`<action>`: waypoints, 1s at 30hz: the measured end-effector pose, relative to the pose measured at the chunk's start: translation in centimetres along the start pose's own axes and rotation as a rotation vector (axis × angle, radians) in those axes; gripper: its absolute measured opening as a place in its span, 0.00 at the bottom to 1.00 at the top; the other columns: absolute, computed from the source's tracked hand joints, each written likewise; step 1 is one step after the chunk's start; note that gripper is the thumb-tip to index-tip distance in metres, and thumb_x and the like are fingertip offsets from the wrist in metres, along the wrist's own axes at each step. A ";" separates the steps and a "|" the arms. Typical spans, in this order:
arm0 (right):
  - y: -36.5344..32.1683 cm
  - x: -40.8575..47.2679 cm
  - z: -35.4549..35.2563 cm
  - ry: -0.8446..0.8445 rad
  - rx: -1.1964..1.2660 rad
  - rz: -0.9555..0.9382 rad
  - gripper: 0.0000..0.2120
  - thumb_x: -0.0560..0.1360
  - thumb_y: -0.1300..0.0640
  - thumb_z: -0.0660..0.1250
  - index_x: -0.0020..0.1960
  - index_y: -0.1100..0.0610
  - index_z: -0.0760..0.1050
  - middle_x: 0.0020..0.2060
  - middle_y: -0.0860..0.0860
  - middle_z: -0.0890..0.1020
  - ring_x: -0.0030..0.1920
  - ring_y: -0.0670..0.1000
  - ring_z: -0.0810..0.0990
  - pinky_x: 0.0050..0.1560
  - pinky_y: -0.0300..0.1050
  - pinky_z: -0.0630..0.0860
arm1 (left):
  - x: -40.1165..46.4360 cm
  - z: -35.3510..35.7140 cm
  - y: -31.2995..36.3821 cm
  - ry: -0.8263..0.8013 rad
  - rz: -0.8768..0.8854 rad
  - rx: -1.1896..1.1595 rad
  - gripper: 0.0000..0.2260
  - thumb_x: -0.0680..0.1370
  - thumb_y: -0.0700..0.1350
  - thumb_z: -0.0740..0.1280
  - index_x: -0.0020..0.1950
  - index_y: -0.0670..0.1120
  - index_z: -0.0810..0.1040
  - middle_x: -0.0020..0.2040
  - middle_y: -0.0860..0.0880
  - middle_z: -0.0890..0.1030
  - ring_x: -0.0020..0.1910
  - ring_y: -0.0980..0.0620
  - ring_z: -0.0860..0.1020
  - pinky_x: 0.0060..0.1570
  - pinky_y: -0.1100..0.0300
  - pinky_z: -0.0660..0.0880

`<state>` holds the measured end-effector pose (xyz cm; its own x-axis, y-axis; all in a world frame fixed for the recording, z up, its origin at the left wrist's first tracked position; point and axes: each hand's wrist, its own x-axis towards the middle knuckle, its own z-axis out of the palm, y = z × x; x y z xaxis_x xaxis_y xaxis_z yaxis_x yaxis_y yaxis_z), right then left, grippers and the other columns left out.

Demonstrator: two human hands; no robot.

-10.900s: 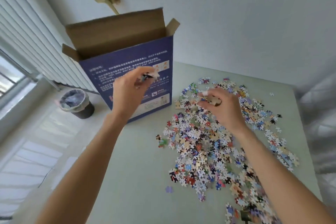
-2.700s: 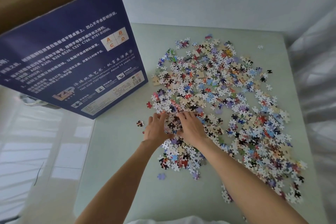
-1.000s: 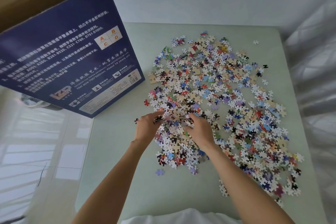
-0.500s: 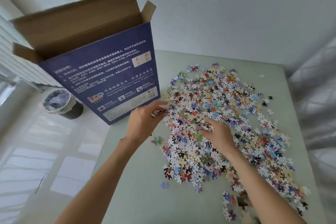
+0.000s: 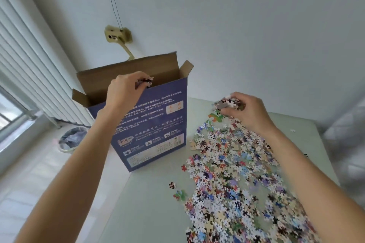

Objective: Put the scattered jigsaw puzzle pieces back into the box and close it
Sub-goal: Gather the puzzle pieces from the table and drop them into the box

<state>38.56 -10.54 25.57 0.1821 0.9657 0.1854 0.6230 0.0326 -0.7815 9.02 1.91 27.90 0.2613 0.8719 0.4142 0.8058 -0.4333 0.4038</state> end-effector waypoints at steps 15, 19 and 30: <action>-11.6 12.7 8.0 -0.233 -0.240 -0.555 0.09 0.69 0.56 0.72 0.49 0.50 0.80 0.42 0.47 0.83 0.42 0.48 0.79 0.43 0.44 0.75 | -1.7 0.4 -1.8 -0.047 0.062 -0.024 0.09 0.75 0.47 0.68 0.55 0.52 0.80 0.49 0.53 0.83 0.44 0.54 0.79 0.41 0.58 0.78; -11.0 13.3 9.8 -0.396 -0.412 -0.474 0.09 0.72 0.54 0.69 0.52 0.48 0.79 0.42 0.46 0.81 0.41 0.44 0.75 0.38 0.40 0.69 | -1.9 0.7 -1.8 0.031 0.085 -0.047 0.07 0.75 0.46 0.69 0.52 0.51 0.82 0.46 0.52 0.83 0.42 0.54 0.79 0.39 0.59 0.77; -9.3 12.8 10.0 -0.340 -0.292 -0.383 0.09 0.75 0.54 0.67 0.54 0.53 0.79 0.51 0.48 0.82 0.50 0.49 0.79 0.55 0.49 0.75 | -2.1 0.7 -1.0 0.060 0.066 -0.041 0.07 0.76 0.46 0.68 0.52 0.51 0.82 0.45 0.52 0.83 0.42 0.54 0.79 0.39 0.63 0.73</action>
<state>27.52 4.09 29.26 -0.3213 0.9291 0.1830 0.7885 0.3695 -0.4916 8.07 0.69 26.03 0.2799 0.8261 0.4891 0.7650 -0.4998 0.4063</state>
